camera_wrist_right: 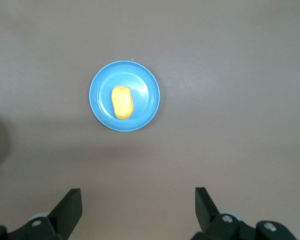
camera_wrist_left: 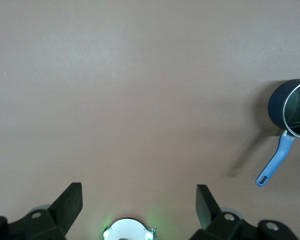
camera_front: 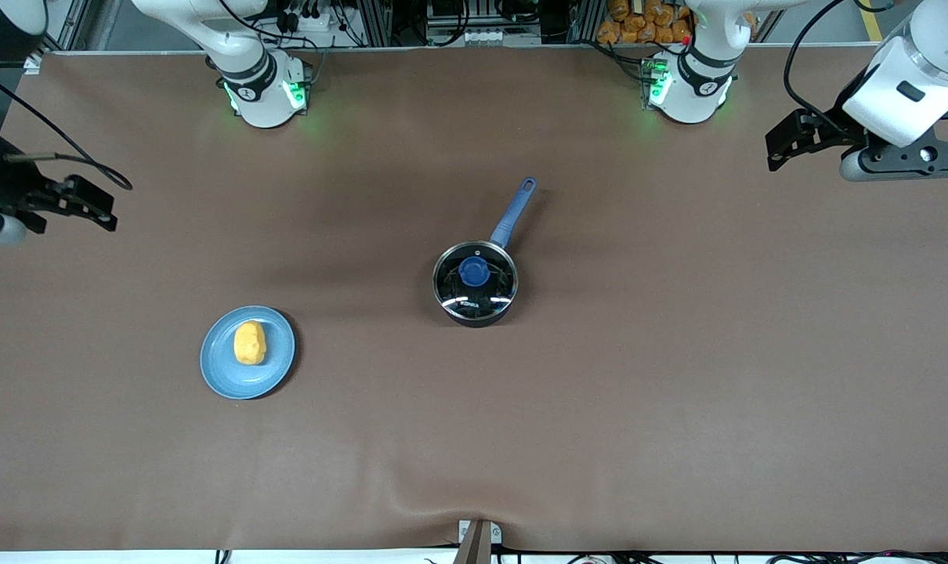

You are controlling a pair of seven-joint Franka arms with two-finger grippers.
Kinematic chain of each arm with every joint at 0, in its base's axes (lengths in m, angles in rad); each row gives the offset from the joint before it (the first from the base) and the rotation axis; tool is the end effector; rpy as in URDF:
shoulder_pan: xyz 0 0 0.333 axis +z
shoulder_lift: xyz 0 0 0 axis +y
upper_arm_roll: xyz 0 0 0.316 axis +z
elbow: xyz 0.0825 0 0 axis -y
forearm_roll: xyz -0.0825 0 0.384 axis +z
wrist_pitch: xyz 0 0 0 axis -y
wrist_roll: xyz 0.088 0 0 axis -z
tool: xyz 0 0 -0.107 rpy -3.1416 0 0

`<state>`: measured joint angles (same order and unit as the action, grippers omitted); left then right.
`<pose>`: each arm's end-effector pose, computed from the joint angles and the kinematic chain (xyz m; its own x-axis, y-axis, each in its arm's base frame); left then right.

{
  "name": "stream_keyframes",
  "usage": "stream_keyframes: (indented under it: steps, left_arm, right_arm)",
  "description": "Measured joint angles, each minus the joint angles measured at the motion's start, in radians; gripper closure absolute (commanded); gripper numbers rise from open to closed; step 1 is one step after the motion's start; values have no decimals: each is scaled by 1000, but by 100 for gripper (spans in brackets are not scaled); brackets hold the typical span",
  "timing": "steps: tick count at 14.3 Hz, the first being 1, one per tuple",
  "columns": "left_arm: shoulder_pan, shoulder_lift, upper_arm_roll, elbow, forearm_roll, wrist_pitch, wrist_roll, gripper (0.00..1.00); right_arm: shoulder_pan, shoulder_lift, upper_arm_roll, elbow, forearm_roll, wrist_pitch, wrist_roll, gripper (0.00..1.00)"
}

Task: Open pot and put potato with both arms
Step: 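Move the right gripper toward the plate while the left gripper reaches the pot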

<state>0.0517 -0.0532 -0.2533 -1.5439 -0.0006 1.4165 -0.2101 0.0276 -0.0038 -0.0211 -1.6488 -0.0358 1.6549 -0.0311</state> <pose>0.5107 -0.1086 0.6518 0.9974 0.0103 -0.0715 0.0083 -0.9996 -0.0283 0.5594 0.0001 0.5971 0.9991 0.0406 0.0087 0.0402 -0.9985 0.0359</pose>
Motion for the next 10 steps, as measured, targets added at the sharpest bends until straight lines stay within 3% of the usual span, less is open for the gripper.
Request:
stream_keyframes:
  steps: [5,10]
  left_arm:
    - [-1,0,0,0,0,0,0,0]
    - [-24,13,-5,2,0,5,-21,0]
  right_arm:
    - [-3,25,0,-46,29,71,1,0]
    - [-13,126,1,-53,88,128,2,0]
